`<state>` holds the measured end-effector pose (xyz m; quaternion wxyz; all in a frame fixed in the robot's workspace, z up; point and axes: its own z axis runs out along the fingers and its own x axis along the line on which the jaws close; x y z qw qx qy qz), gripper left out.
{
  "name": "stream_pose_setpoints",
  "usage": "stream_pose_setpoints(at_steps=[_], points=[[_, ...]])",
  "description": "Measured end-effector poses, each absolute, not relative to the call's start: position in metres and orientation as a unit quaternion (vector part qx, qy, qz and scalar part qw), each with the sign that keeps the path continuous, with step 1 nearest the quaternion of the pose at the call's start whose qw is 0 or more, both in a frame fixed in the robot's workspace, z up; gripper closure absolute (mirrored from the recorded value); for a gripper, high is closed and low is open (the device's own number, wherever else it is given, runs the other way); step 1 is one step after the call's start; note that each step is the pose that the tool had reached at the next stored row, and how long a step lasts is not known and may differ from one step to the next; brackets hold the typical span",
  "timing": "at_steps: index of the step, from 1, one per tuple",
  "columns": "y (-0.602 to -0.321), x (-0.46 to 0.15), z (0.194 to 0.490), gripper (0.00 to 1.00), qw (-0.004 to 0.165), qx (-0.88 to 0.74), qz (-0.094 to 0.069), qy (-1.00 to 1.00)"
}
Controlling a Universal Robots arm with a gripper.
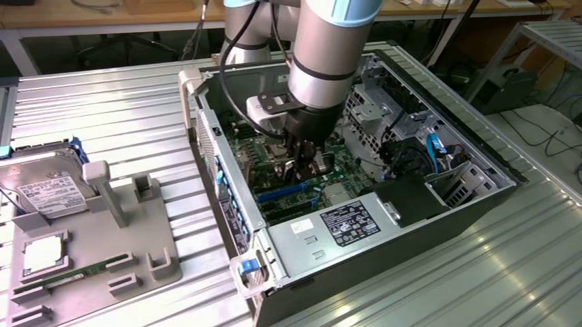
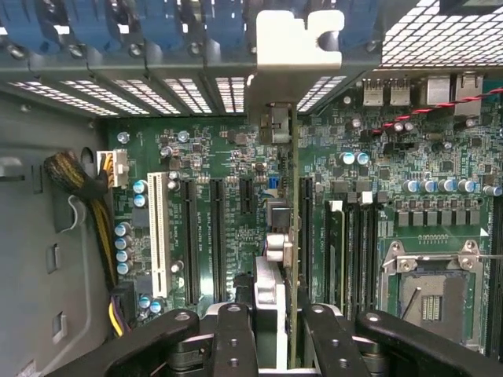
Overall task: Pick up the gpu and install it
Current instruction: 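Insert the gpu into the slot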
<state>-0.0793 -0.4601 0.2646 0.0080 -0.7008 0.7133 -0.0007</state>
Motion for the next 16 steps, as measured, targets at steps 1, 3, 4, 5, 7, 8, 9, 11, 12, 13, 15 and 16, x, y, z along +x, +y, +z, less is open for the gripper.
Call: stream_pose_setpoints(at_steps=[1, 3, 4, 5, 7, 8, 9, 11, 12, 13, 15, 16], points=[[-0.4593, -0.0795, 0.2641, 0.72, 0.008, -0.701, -0.001, 0.713], [-0.4589, -0.0795, 0.2637, 0.72, 0.008, -0.701, 0.0, 0.713], [-0.4588, -0.0796, 0.2636, 0.72, 0.008, -0.702, 0.0, 0.712], [-0.4586, -0.0795, 0.2635, 0.72, 0.008, -0.704, 0.0, 0.71], [-0.4575, -0.0796, 0.2632, 0.72, 0.007, -0.71, 0.0, 0.704], [-0.4572, -0.0795, 0.2627, 0.72, 0.007, -0.711, 0.0, 0.703], [-0.4572, -0.0796, 0.2626, 0.72, 0.007, -0.711, 0.0, 0.703], [-0.457, -0.0799, 0.2619, 0.72, 0.007, -0.711, 0.0, 0.703], [-0.4567, -0.0805, 0.2614, 0.72, 0.007, -0.711, 0.0, 0.704], [-0.4565, -0.0805, 0.2608, 0.72, 0.007, -0.711, 0.0, 0.704], [-0.4562, -0.0805, 0.2586, 0.72, 0.007, -0.711, 0.0, 0.704], [-0.4561, -0.0805, 0.2575, 0.72, 0.007, -0.71, 0.0, 0.704]])
